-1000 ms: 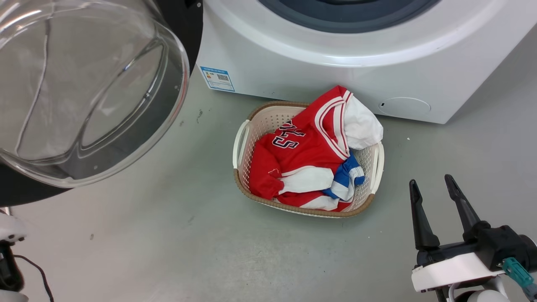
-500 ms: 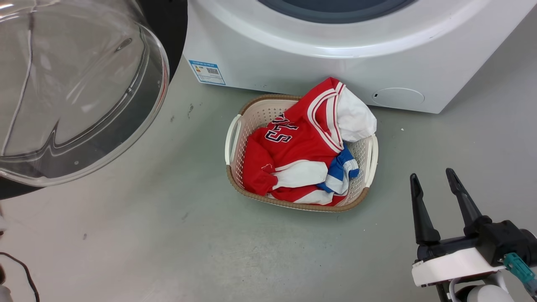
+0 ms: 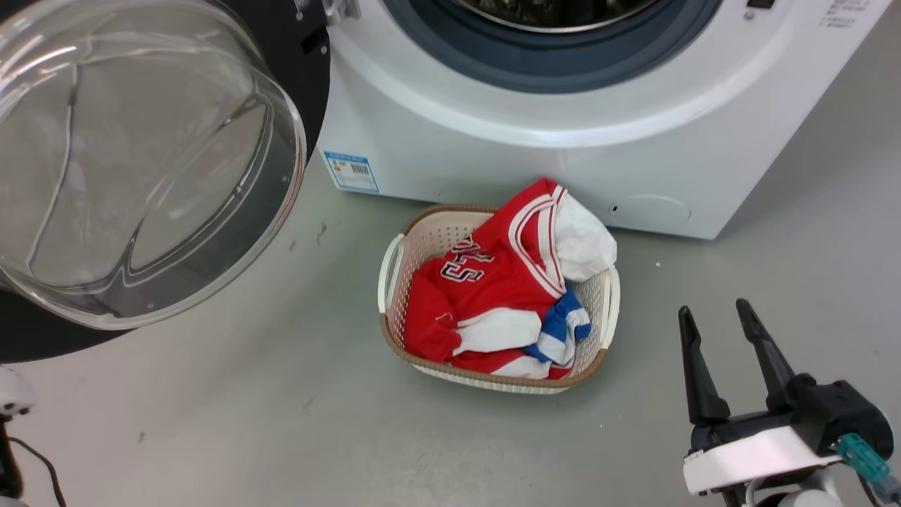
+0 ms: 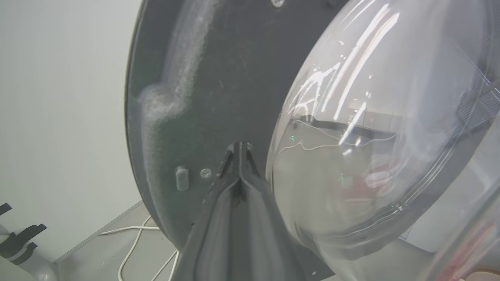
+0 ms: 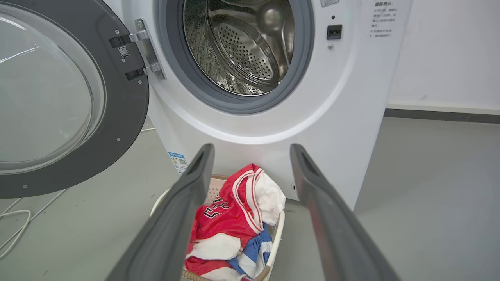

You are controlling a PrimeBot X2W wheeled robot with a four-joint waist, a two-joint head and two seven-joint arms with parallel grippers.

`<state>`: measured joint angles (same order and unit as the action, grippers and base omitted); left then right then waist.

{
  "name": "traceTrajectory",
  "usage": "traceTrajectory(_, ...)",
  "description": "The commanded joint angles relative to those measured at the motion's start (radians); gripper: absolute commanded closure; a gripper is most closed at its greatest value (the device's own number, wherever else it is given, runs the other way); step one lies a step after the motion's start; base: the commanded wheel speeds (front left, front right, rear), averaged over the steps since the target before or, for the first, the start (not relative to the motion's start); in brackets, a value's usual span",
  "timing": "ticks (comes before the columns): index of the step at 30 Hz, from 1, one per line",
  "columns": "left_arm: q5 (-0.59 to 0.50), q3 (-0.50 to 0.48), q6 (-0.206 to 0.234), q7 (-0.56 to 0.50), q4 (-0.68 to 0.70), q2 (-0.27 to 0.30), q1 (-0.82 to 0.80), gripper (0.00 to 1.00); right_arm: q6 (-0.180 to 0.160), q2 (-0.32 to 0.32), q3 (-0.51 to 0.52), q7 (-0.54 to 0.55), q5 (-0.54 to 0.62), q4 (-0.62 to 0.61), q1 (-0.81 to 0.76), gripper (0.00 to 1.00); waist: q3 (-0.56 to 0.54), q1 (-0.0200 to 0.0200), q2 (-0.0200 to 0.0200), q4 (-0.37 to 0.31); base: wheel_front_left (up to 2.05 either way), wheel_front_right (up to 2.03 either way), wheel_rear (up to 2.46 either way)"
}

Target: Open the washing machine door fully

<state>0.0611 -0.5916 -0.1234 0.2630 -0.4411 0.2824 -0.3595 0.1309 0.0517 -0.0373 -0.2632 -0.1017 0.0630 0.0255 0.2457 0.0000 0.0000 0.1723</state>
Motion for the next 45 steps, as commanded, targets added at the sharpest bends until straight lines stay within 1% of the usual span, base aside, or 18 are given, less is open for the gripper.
traceTrajectory(1,-0.006,0.005,-0.003,0.003,0.011,-0.001,0.016,1.00,0.000,-0.003,-0.003,-0.002,-0.008,0.001,-0.009,0.00,-0.023,0.0000,0.0000,-0.004,0.00,0.00,0.00)
traceTrajectory(4,-0.013,0.039,-0.004,0.003,0.063,-0.017,0.049,1.00,0.000,-0.003,-0.009,-0.002,-0.017,0.006,-0.021,0.00,-0.058,0.0000,0.0000,-0.006,0.00,0.00,0.00)
traceTrajectory(8,-0.031,0.093,-0.004,0.003,0.157,-0.059,0.101,1.00,0.000,-0.003,-0.009,-0.002,-0.030,0.002,-0.037,0.00,-0.096,0.0000,0.0000,-0.012,0.00,0.00,0.00)
traceTrajectory(14,-0.074,0.196,-0.005,0.003,0.289,-0.142,0.184,1.00,0.000,-0.003,-0.008,-0.002,-0.044,-0.017,-0.058,0.00,-0.132,0.0000,0.0000,-0.021,0.00,0.00,0.00)
traceTrajectory(19,-0.093,0.282,-0.003,0.003,0.363,-0.187,0.246,1.00,0.000,-0.003,0.006,-0.002,-0.048,-0.052,-0.072,0.00,-0.150,0.0000,0.0000,-0.033,0.00,0.00,0.00)
traceTrajectory(24,-0.092,0.362,-0.001,0.003,0.412,-0.210,0.294,1.00,0.000,-0.003,0.014,-0.002,-0.042,-0.091,-0.083,0.00,-0.156,0.0000,0.0000,-0.053,0.00,0.00,0.00)
traceTrajectory(30,-0.069,0.430,0.027,0.003,0.453,-0.224,0.359,1.00,0.000,-0.003,0.022,-0.002,-0.044,-0.117,-0.094,0.00,-0.167,0.0000,0.0000,-0.093,0.00,0.00,0.00)
traceTrajectory(35,-0.045,0.484,0.047,0.003,0.447,-0.229,0.401,1.00,0.000,-0.003,0.035,-0.002,-0.045,-0.128,-0.114,0.00,-0.173,0.0000,0.0000,-0.124,0.00,0.00,0.00)
traceTrajectory(40,-0.029,0.517,0.066,0.003,0.435,-0.231,0.430,1.00,0.000,-0.003,0.040,-0.002,-0.040,-0.125,-0.136,0.00,-0.189,0.0000,0.0000,-0.148,0.00,0.00,0.00)
traceTrajectory(45,-0.037,0.544,0.080,0.003,0.426,-0.232,0.455,1.00,0.000,-0.003,0.045,-0.002,-0.040,-0.117,-0.159,0.00,-0.214,0.0000,0.0000,-0.159,0.00,0.00,0.00)
